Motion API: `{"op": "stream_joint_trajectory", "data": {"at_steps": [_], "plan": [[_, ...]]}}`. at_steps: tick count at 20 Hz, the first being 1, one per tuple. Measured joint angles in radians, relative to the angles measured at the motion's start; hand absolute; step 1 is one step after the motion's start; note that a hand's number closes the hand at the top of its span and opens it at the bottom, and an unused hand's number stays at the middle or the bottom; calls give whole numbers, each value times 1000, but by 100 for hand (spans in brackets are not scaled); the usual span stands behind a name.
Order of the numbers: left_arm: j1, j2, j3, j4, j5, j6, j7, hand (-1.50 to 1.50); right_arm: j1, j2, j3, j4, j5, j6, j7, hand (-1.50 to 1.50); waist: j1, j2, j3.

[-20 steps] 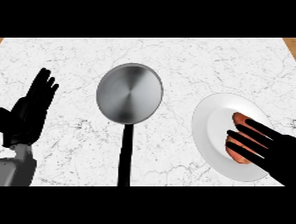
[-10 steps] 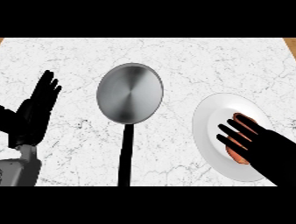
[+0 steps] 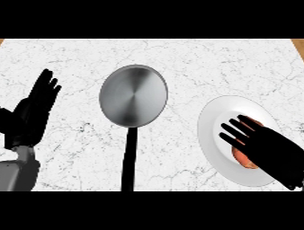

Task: Pick the squash from the plate and place it in the pan

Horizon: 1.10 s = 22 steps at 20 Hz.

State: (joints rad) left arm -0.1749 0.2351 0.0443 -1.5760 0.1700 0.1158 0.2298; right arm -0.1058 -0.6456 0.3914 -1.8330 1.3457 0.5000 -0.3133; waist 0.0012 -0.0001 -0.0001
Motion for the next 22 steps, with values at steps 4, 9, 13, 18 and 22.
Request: {"op": "stream_joint_trajectory", "data": {"at_steps": [4, 9, 13, 18, 22], "plan": [[21, -14, 6, -22, -9, -7, 0, 0, -4, 37, -1, 39, 45, -10, -23, -150, 0, 0, 0], [30, -32, 5, -28, -25, -14, -1, 0, -22, 93, -24, 123, 71, -59, -65, -150, 0, 0, 0], [-13, -23, 29, -11, -22, -22, 27, 0, -47, 143, -31, 194, 95, -72, -79, -150, 0, 0, 0], [0, -34, 34, -21, -31, -31, 24, 0, -50, 185, -15, 281, 143, -125, -108, 150, 1, 0, -1], [-8, -28, 52, -2, -26, -48, 11, 0, -70, 195, -18, 325, 156, -187, -166, 150, 1, -7, -8]]}}
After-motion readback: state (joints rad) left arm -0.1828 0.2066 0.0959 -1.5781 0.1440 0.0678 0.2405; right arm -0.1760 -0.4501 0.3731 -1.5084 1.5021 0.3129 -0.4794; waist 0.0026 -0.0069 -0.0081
